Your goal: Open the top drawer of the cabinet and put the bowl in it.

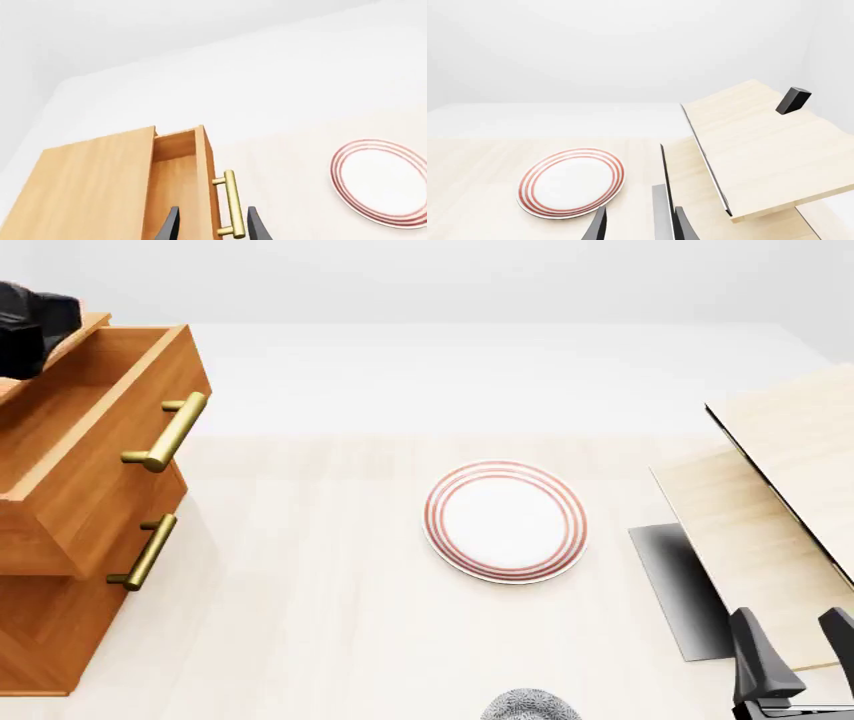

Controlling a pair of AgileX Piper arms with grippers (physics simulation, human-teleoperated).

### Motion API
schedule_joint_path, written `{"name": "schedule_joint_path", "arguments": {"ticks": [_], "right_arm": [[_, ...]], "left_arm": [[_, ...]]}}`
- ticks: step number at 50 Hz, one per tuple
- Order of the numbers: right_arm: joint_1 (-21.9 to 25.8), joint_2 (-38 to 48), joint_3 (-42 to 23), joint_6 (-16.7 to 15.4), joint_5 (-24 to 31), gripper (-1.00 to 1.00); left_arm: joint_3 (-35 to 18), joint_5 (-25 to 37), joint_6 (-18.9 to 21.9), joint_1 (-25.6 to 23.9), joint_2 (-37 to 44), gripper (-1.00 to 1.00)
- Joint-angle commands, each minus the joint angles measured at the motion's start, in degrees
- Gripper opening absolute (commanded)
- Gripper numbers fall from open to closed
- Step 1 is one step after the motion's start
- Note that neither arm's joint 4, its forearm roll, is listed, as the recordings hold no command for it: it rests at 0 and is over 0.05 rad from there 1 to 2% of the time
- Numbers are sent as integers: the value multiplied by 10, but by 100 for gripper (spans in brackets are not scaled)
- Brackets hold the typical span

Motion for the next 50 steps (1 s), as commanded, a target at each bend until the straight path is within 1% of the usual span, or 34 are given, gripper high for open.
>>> {"name": "schedule_joint_path", "arguments": {"ticks": [1, 3, 5, 7, 8, 9, 10, 11, 12, 13, 14, 15, 17, 18, 23, 27, 28, 29, 30, 31, 32, 33, 35, 36, 38, 43, 49, 50], "right_arm": [[0, 0, 0, 0, 0, 100], [0, 0, 0, 0, 0, 100], [0, 0, 0, 0, 0, 100], [0, 0, 0, 0, 0, 100], [0, 0, 0, 0, 0, 100], [0, 0, 0, 0, 0, 100], [0, 0, 0, 0, 0, 100], [0, 0, 0, 0, 0, 100], [0, 0, 0, 0, 0, 100], [0, 0, 0, 0, 0, 100], [0, 0, 0, 0, 0, 100], [0, 0, 0, 0, 0, 100], [0, 0, 0, 0, 0, 100], [0, 0, 0, 0, 0, 100], [0, 0, 0, 0, 0, 100], [0, 0, 0, 0, 0, 100], [0, 0, 0, 0, 0, 100], [0, 0, 0, 0, 0, 100], [0, 0, 0, 0, 0, 100], [0, 0, 0, 0, 0, 100], [0, 0, 0, 0, 0, 100], [0, 0, 0, 0, 0, 100], [0, 0, 0, 0, 0, 100], [0, 0, 0, 0, 0, 100], [0, 0, 0, 0, 0, 100], [0, 0, 0, 0, 0, 100], [0, 0, 0, 0, 0, 100], [0, 0, 0, 0, 0, 100]], "left_arm": [[-59, 46, -69, 25, 64, 100], [-67, 48, -85, 28, 83, 100], [-70, 48, -87, 28, 89, 100], [-71, 50, -99, 30, 98, 100], [-76, 47, -133, 13, 110, 100], [-76, 47, -133, 13, 110, 100], [-75, 48, -141, 6, 123, 100], [-68, 44, -119, 31, 112, 100], [-64, 40, -141, 27, 111, 100], [-63, 39, -162, 8, 121, 100], [-62, 35, -193, -16, 134, 100], [-58, 31, -216, -19, 137, 100], [-56, 28, -207, -8, 139, 100], [-55, 23, -229, -11, 141, 100], [-51, 21, -231, -11, 146, 100], [-47, 23, -243, -8, 151, 100], [-48, 18, -245, -17, 150, 100], [-51, 20, -226, -13, 151, 100], [-49, 24, -223, 2, 149, 100], [-47, 23, -236, -5, 152, 100], [-45, 24, -229, 3, 152, 100], [-44, 21, -234, -2, 153, 100], [-40, 20, -231, 3, 153, 100], [-38, 18, -239, 1, 153, 100], [-33, 16, -229, 8, 152, 100], [-19, 4, -236, 6, 153, 100], [-8, -4, -243, 13, 151, 100], [-4, -6, -239, 19, 148, 100]]}}
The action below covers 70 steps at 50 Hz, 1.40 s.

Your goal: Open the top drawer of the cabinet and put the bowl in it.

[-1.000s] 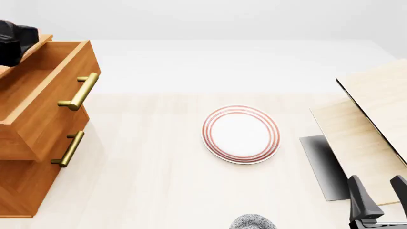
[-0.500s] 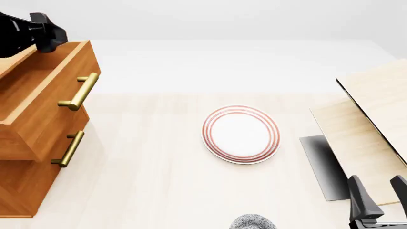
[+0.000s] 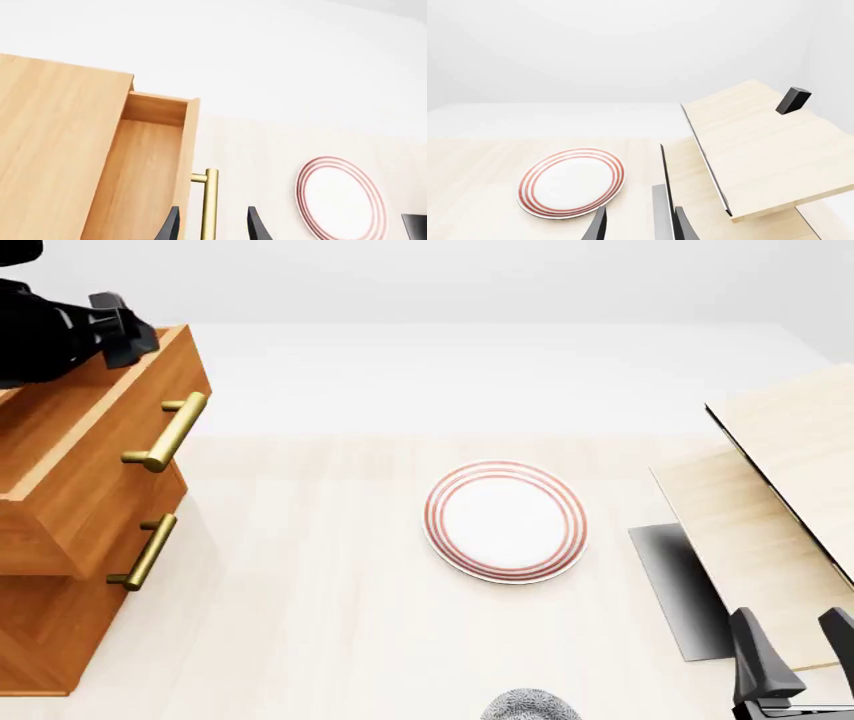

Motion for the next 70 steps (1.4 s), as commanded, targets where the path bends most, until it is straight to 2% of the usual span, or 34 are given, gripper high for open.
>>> {"name": "schedule_joint_path", "arguments": {"ticks": [1, 7, 9, 17, 18, 48, 49, 51, 52, 56, 70], "right_arm": [[0, 0, 0, 0, 0, 100], [0, 0, 0, 0, 0, 100], [0, 0, 0, 0, 0, 100], [0, 0, 0, 0, 0, 100], [0, 0, 0, 0, 0, 100], [0, 0, 0, 0, 0, 100], [0, 0, 0, 0, 0, 100], [0, 0, 0, 0, 0, 100], [0, 0, 0, 0, 0, 100], [0, 0, 0, 0, 0, 100], [0, 0, 0, 0, 0, 100]], "left_arm": [[28, -22, -7, 13, 0, 100], [46, -31, 1, 23, -4, 100], [50, -37, -9, 18, -4, 100], [56, -39, 1, 24, -6, 100], [57, -36, 14, 36, -8, 100], [104, -73, 9, 33, 2, 100], [102, -75, -11, 14, 5, 100], [101, -73, -6, 19, 5, 100], [105, -73, 10, 30, -1, 100], [112, -78, 15, 37, -1, 100], [128, -89, 10, 39, 6, 100]]}}
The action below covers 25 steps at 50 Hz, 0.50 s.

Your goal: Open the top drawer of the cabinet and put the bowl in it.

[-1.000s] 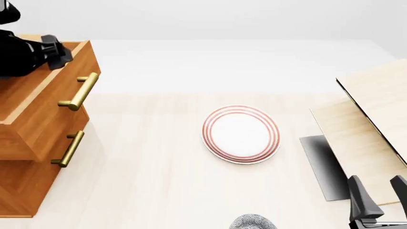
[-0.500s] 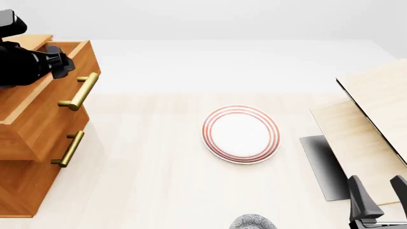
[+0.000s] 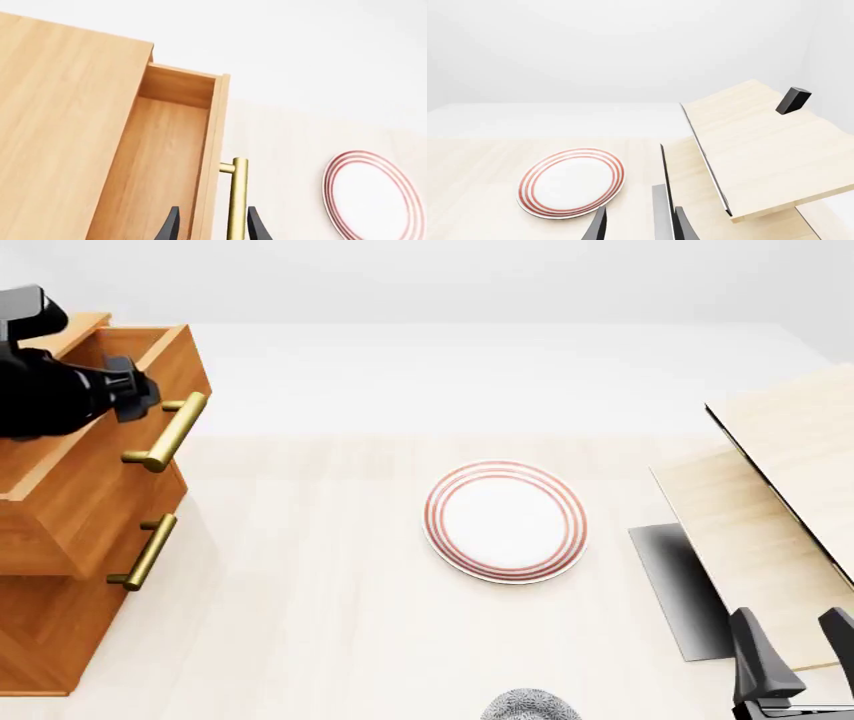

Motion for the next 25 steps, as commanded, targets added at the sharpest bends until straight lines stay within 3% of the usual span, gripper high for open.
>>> {"name": "schedule_joint_path", "arguments": {"ticks": [1, 25], "right_arm": [[0, 0, 0, 0, 0, 100], [0, 0, 0, 0, 0, 100]], "left_arm": [[18, -16, 2, 2, 7, 100], [19, -18, 3, -24, 20, 100]]}}
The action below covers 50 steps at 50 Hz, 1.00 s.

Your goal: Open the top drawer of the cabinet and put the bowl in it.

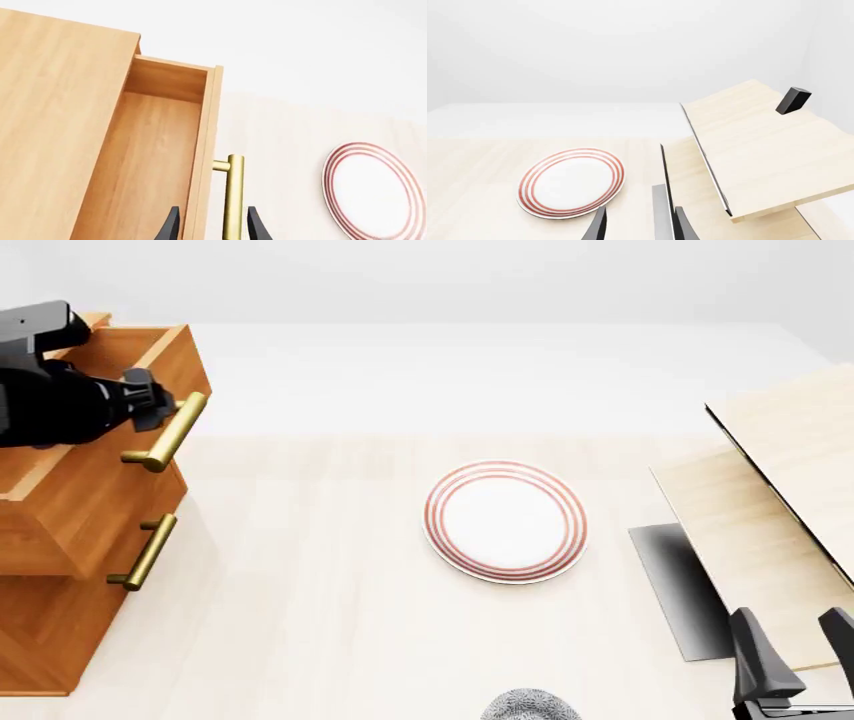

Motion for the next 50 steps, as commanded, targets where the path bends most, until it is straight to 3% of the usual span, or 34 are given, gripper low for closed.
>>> {"name": "schedule_joint_path", "arguments": {"ticks": [1, 50], "right_arm": [[0, 0, 0, 0, 0, 100], [0, 0, 0, 0, 0, 100]], "left_arm": [[5, -8, -1, -14, 7, 100], [13, -18, -12, -100, 26, 100]]}}
